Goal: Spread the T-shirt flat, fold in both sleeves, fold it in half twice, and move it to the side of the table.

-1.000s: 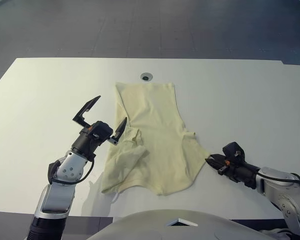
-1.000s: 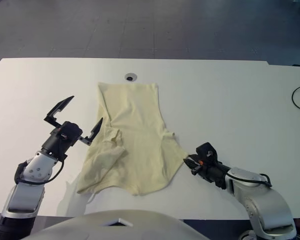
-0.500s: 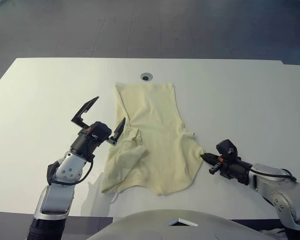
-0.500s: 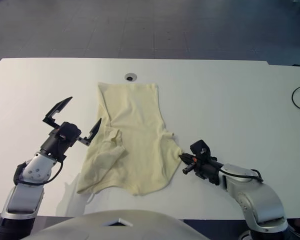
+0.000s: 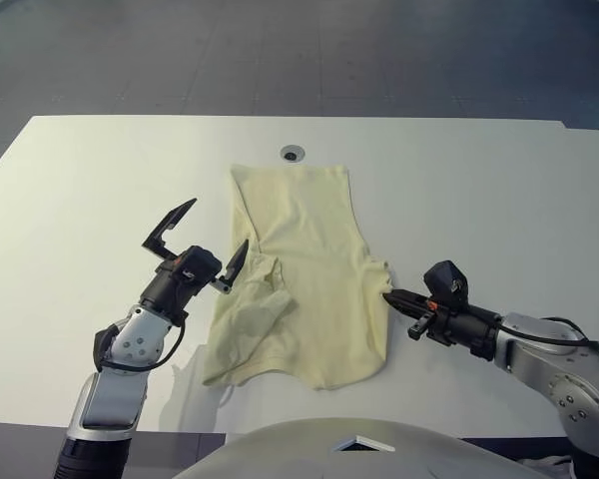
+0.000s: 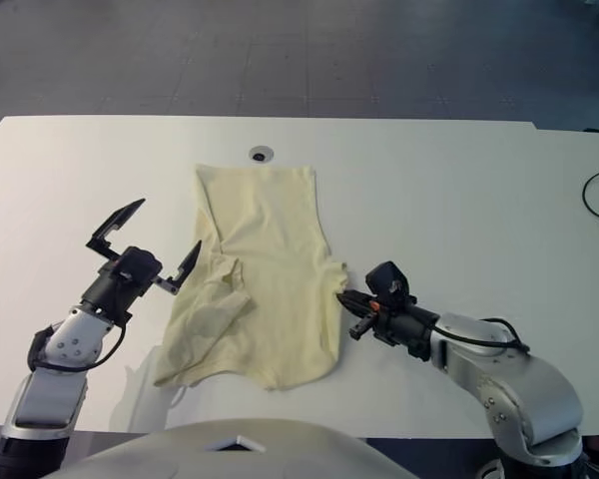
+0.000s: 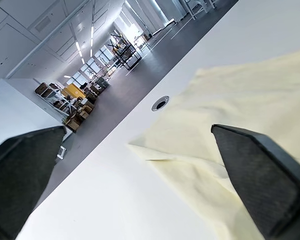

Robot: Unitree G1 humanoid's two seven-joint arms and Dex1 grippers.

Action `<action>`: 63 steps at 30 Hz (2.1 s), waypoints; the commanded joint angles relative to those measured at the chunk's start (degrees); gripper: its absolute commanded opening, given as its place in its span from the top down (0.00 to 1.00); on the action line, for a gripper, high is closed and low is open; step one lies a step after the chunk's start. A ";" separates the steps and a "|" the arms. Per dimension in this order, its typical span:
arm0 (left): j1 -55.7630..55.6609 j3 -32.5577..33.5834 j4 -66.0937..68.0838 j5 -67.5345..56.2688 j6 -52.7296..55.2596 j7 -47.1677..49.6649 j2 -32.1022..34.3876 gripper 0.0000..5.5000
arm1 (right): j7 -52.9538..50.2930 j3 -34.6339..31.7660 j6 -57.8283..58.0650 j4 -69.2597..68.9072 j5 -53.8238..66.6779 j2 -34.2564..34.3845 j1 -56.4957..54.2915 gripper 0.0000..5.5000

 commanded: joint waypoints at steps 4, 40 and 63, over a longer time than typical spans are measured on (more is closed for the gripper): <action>-0.82 -1.36 0.63 1.29 0.60 -0.52 -0.32 0.02 | -2.58 7.44 2.15 -0.35 1.37 1.96 -4.37 1.00; 0.09 -2.04 2.05 1.40 -0.22 -1.09 -0.47 0.02 | -4.52 15.00 0.88 -5.56 5.38 4.03 -8.72 0.67; 15.76 9.43 18.31 -16.92 -33.94 -24.73 20.33 0.02 | 15.07 17.11 -63.69 11.67 -41.99 -23.16 13.48 0.03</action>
